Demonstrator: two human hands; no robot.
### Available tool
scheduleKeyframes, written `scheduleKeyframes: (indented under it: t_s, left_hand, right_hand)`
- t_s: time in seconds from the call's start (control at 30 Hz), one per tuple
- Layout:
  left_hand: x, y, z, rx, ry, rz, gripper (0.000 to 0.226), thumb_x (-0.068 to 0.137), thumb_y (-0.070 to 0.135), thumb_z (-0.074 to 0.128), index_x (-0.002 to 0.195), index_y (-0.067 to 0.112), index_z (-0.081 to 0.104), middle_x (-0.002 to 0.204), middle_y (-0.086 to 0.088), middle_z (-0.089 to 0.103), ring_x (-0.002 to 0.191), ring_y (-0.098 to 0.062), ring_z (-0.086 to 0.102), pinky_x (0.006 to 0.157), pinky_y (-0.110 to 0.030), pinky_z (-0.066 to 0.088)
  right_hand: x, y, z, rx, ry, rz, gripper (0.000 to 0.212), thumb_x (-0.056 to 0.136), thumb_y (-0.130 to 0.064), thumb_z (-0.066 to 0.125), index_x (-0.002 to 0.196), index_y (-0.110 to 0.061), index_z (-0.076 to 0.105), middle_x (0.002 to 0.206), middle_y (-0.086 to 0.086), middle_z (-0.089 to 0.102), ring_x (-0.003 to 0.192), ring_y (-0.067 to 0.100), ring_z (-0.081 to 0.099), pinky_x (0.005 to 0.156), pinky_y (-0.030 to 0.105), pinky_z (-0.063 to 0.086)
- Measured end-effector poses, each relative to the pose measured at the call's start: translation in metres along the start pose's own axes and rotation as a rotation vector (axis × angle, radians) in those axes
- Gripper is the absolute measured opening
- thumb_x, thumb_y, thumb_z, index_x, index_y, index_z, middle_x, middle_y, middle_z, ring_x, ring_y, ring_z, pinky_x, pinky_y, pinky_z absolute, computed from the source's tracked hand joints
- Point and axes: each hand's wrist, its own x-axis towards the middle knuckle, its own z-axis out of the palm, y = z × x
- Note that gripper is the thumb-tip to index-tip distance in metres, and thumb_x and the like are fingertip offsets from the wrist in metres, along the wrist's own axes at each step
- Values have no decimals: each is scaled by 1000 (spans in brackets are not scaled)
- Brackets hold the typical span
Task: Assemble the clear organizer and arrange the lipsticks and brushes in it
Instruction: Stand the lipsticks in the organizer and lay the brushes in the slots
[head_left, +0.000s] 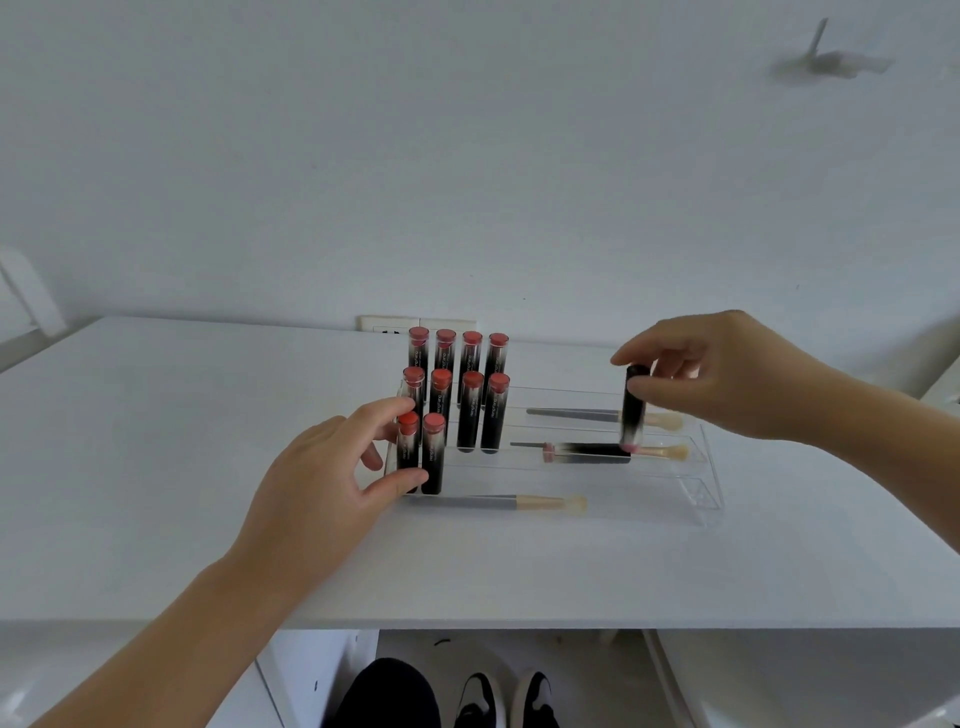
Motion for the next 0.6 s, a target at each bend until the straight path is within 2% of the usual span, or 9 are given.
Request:
scheduleKeyframes:
  t_s: [0.1, 0.2, 0.23, 0.3, 0.4, 0.6]
  left_hand:
    - [0, 0, 0, -3, 6, -7, 61, 77, 41, 82, 132, 41, 56, 92, 18, 65, 87, 1, 58, 76, -19, 42]
    - [0, 0, 0, 6, 14, -3, 61, 77, 41, 82, 132, 40, 56, 91, 21, 63, 90, 5, 56, 76, -13, 38]
    - [0, 0, 0, 7, 14, 0, 61, 78, 40, 82, 132, 40, 56, 91, 21, 63, 90, 5, 56, 76, -14, 39]
    - [0, 0, 0, 7, 12, 8, 61, 78, 40, 82, 133, 38, 57, 91, 19, 64, 88, 0, 58, 75, -20, 42]
    - [0, 0, 1, 7, 15, 12, 61, 78, 40, 83, 133, 39, 56, 92, 16, 66, 86, -7, 60, 77, -29, 46]
    - [-1, -1, 1, 9, 14, 19, 61, 78, 43, 81, 132, 46, 51, 90, 25, 60, 89, 0, 60, 76, -15, 40]
  right_hand:
    - [-1, -4, 0, 104, 48, 42, 11, 82, -35, 73, 86, -45, 74, 77, -14, 75, 72, 11, 68, 60, 13, 49]
    - [-3, -11, 4, 170, 40, 86, 3, 80, -40, 74, 83, -40, 73, 72, -10, 75, 68, 14, 70, 65, 32, 52]
    - [-4, -13, 6, 193, 41, 95, 5, 79, -41, 75, 81, -36, 73, 71, -9, 75, 65, 11, 70, 66, 32, 52]
    - [-6, -16, 11, 233, 36, 126, 13, 78, -39, 76, 79, -26, 72, 69, -6, 75, 62, 7, 70, 64, 26, 50]
    - [-9, -17, 19, 259, -15, 198, 17, 78, -34, 76, 80, -19, 69, 69, -1, 76, 63, 10, 72, 66, 29, 56]
    - [-10, -13, 28, 442, -144, 333, 18, 78, -15, 76, 78, -6, 60, 76, 13, 77, 71, 19, 75, 63, 24, 54]
